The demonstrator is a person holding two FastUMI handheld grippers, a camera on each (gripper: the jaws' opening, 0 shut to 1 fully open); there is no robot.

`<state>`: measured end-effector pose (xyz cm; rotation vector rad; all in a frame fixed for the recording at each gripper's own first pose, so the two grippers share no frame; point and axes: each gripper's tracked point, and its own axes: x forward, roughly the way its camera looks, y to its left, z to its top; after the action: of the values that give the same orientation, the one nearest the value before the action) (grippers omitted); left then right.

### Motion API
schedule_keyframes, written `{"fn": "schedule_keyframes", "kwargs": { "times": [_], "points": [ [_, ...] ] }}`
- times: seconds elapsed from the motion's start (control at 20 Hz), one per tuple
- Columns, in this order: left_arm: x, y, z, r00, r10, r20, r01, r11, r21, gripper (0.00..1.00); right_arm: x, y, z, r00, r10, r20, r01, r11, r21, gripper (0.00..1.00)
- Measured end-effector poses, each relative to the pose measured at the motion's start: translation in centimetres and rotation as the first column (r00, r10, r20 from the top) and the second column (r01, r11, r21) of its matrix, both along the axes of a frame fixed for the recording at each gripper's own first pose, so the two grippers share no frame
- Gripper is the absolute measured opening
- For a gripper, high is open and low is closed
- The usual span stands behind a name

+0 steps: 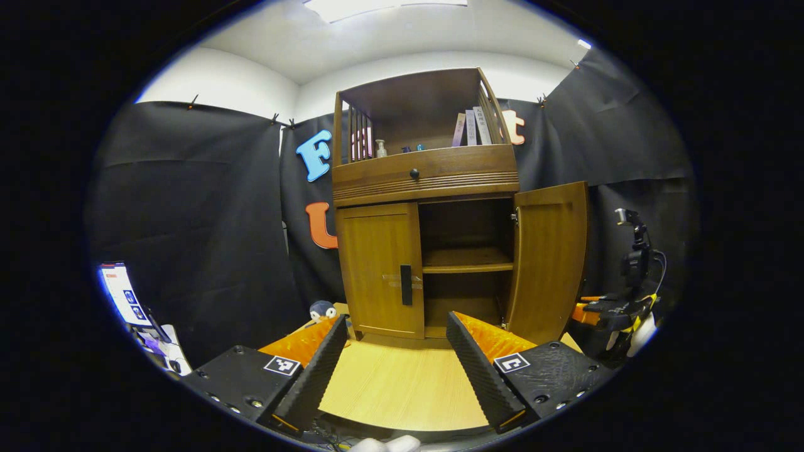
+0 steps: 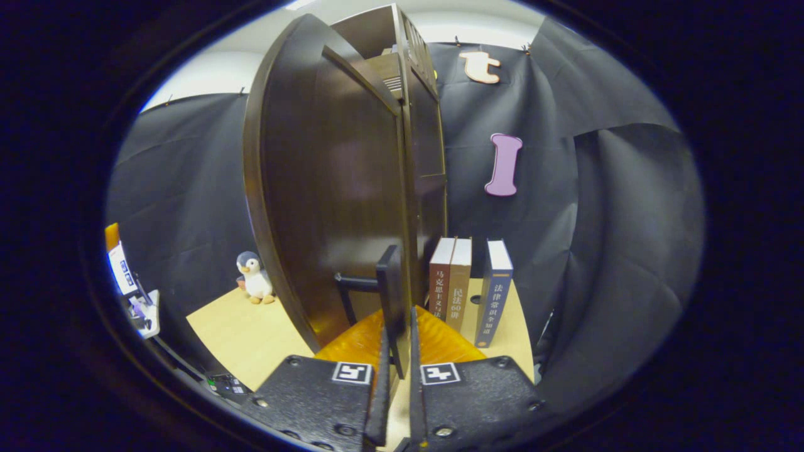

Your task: Open the right door of the double-door shoe cabinet with the right hand, and open the left door with the left hand.

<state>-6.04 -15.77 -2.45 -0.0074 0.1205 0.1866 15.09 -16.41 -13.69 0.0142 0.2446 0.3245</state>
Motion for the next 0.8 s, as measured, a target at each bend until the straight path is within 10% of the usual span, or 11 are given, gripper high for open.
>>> {"fn": "schedule_keyframes", "kwargs": {
  "times": [0.25, 0.8],
  "points": [
    [1.7, 1.7, -0.3, 1.000, -0.002, 0.000, 0.002, 1.000, 0.017, 0.96, -3.3, -2.8, 2.9, 0.996, -0.074, 0.047, 0.074, 0.997, 0.008, 0.85],
    [10.5, 9.7, -1.6, 0.985, -0.172, 0.019, 0.171, 0.985, 0.018, 0.96, -8.8, 5.4, 10.0, 0.937, -0.309, 0.160, 0.298, 0.950, 0.090, 0.99]
  ]
}}
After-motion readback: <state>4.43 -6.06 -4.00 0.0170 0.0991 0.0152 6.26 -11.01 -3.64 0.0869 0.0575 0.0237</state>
